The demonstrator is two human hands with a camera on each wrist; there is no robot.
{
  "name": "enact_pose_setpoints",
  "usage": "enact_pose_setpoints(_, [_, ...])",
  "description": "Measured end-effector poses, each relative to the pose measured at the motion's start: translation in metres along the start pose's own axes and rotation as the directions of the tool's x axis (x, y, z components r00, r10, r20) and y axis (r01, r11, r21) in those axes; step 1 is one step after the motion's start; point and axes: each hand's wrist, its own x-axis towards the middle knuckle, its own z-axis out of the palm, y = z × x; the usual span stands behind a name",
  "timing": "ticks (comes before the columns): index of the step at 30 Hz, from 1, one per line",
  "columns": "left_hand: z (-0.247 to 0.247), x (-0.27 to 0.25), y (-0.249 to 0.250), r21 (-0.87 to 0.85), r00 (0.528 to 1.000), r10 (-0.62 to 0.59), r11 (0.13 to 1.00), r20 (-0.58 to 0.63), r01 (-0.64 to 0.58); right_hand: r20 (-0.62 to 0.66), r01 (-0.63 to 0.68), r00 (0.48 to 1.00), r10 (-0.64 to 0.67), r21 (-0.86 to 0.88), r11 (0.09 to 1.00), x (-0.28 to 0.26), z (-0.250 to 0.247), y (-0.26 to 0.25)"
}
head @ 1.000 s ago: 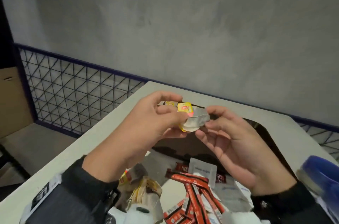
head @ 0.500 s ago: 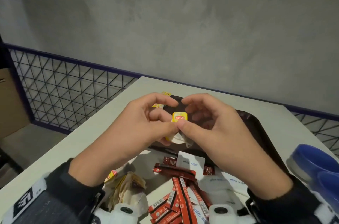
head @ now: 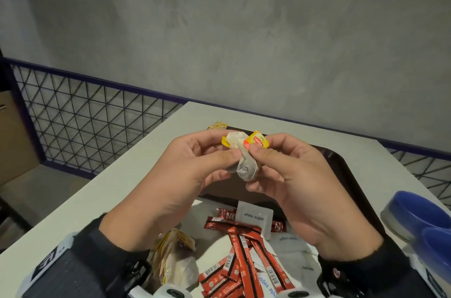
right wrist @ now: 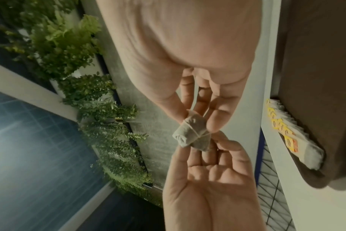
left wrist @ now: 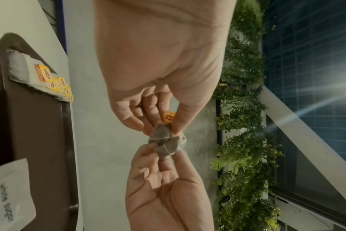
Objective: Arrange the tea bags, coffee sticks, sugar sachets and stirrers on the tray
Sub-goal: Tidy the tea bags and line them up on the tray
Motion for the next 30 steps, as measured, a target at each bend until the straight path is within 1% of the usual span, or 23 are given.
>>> enact_pose_setpoints(4, [0.003,-0.002,0.003,0.003,0.999,0.033,0.999,-0.04,-0.032,-0.024,0.035,0.999,-0.037,-0.088,0.995,0.0,0.001,-0.001])
enact_pose_setpoints(8, [0.006,-0.001,0.002,-0.002,0.991,0.061,0.998,-0.117,-0.062,-0.011,0.054,0.998,-0.056,-0.148,0.988,-0.002,0.001,-0.001])
enact_pose_setpoints(12, [0.006,0.001,-0.001,0.075,0.975,0.13,0.99,-0.182,-0.119,-0.017,0.045,0.999,-0.047,-0.13,0.991,-0.003,0.001,0.0])
enact_pose_setpoints(17, [0.002,0.004,-0.006,0.18,0.953,0.161,0.977,-0.256,-0.116,-0.01,0.033,0.999,-0.034,-0.088,0.996,-0.004,0.001,-0.005])
enact_pose_setpoints(19, [0.001,0.004,-0.007,0.188,0.959,0.138,0.978,-0.249,-0.092,0.0,0.035,0.999,-0.035,-0.082,0.996,-0.004,0.001,-0.006])
enact_pose_setpoints(21, [0.002,0.004,-0.006,0.149,0.97,0.109,0.986,-0.216,-0.077,0.003,0.025,1.0,-0.025,-0.065,0.998,-0.004,0.0,-0.007])
enact_pose_setpoints(24, [0.005,0.001,-0.005,0.072,0.991,0.079,0.995,-0.108,-0.072,0.005,-0.003,1.0,0.003,-0.01,1.0,-0.003,-0.001,-0.007])
enact_pose_setpoints(26, [0.007,-0.001,-0.005,0.103,0.995,0.089,0.991,-0.051,-0.083,0.011,-0.024,1.0,0.024,0.009,1.0,-0.003,-0.002,-0.008])
enact_pose_setpoints(30, [0.008,-0.003,-0.005,0.163,0.993,0.116,0.981,-0.031,-0.109,0.044,-0.064,0.997,0.065,-0.014,0.998,-0.003,-0.003,-0.013])
